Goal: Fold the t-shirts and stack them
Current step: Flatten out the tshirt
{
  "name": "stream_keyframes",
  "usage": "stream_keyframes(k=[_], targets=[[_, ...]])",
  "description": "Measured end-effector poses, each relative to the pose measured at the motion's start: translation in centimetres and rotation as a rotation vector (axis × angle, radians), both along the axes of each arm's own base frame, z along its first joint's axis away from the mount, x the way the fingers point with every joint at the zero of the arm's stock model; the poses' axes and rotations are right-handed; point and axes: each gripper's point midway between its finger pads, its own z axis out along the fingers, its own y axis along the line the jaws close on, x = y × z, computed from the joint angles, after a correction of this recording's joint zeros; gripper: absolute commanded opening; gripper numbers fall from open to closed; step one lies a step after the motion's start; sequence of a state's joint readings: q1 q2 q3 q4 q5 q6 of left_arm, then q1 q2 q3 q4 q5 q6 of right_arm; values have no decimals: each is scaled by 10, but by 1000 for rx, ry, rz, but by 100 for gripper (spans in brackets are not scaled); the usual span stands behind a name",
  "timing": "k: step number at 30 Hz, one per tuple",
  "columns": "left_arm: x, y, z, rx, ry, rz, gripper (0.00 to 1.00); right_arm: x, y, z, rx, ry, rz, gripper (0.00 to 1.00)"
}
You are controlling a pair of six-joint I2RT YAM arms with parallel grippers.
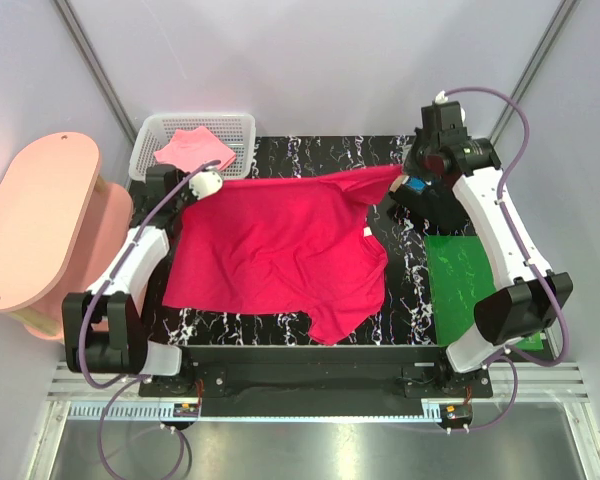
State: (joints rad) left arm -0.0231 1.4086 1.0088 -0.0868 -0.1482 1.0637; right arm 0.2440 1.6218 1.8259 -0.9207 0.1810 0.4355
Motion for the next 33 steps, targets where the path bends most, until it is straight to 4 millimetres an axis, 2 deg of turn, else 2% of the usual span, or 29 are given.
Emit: stream_keyframes(k=[3,7,10,13,16,21,24,26,28,31,33], targets=[[-22,-1,-14,-6,33,-9,0,-21,1,-31,11,79,14,0],[-60,-2,-47,-17,103,-25,0,-64,1,-86,32,225,36,0],[-83,-3,-75,-19,163,-29,0,-91,0,-114,48,307,43,0],[-95,-3,-93,-20,206,-31,0,-109,1,-126,70,342,47,0],[-97,-2,-98,-18,215,-31,0,-120,2,-131,87,351,53,0],[-87,8,-105,-7,212,-10,0,-130,5,-142,105,381,64,0],[-79,10,-111,-11,242,2,0,-130,8,-141,113,377,69,0],[-66,10,-102,-22,226,12,0,-126,9,-135,118,359,68,0],[-49,10,-78,-47,183,30,0,-118,11,-120,127,323,70,0],[-25,9,-19,-95,62,54,0,-103,15,-88,146,236,78,0],[-23,8,21,-127,-26,63,0,-98,16,-65,156,173,88,0]])
